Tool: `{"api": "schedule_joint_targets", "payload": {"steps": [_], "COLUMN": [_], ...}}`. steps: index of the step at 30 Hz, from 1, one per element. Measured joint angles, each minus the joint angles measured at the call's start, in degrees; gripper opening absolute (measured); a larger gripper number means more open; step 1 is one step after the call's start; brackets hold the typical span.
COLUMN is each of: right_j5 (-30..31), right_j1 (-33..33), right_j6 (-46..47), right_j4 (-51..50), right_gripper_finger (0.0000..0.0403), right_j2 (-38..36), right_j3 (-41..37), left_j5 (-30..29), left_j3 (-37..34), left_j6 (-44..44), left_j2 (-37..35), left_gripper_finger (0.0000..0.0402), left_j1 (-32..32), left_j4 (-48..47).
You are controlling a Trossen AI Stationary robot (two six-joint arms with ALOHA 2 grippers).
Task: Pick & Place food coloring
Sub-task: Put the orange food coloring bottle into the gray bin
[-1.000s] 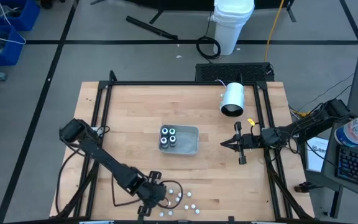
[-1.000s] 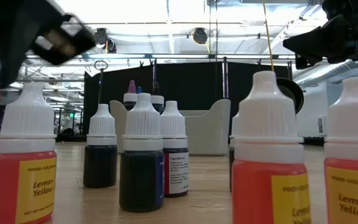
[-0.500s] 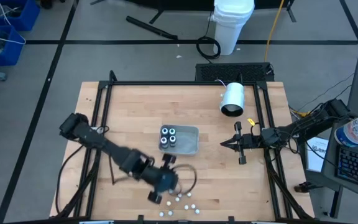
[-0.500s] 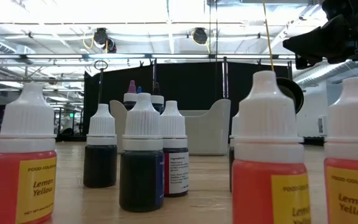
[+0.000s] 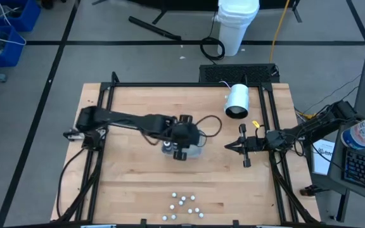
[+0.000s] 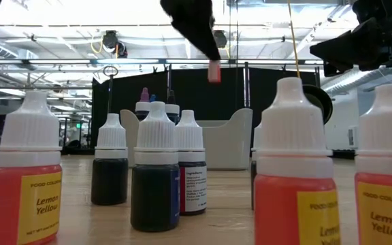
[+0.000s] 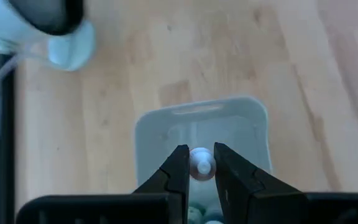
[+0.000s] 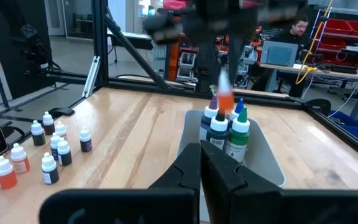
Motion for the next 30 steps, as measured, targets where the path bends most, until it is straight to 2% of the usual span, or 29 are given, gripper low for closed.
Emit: {"api": "schedule_joint_targets", "payload": {"steps": [8, 21, 30], "right_j5": [-0.01, -0.13, -0.15], "right_j1": [0.00, 0.00, 0.00], "right_j6": [-0.09, -0.07, 0.08], "right_j4": [-0.38, -1.01, -0.95], "right_gripper_finger": [0.0000, 0.0000, 0.0000], "right_j2": [-0.09, -0.09, -0.10], "right_j3": [0.00, 0.00, 0.00], "left_j5": [-0.63, -2.81, -2.78], "left_j3": [-0.07, -0.13, -0.17], "left_j6": [1.55, -9.43, -10.36], "left_j2": [7.96, 10.84, 13.23], "left_gripper_finger": [0.0055, 0.0055, 0.0055], "left_j1": [1.28, 1.87, 2.52], "left_j4": [0.15, 3.31, 6.40]}}
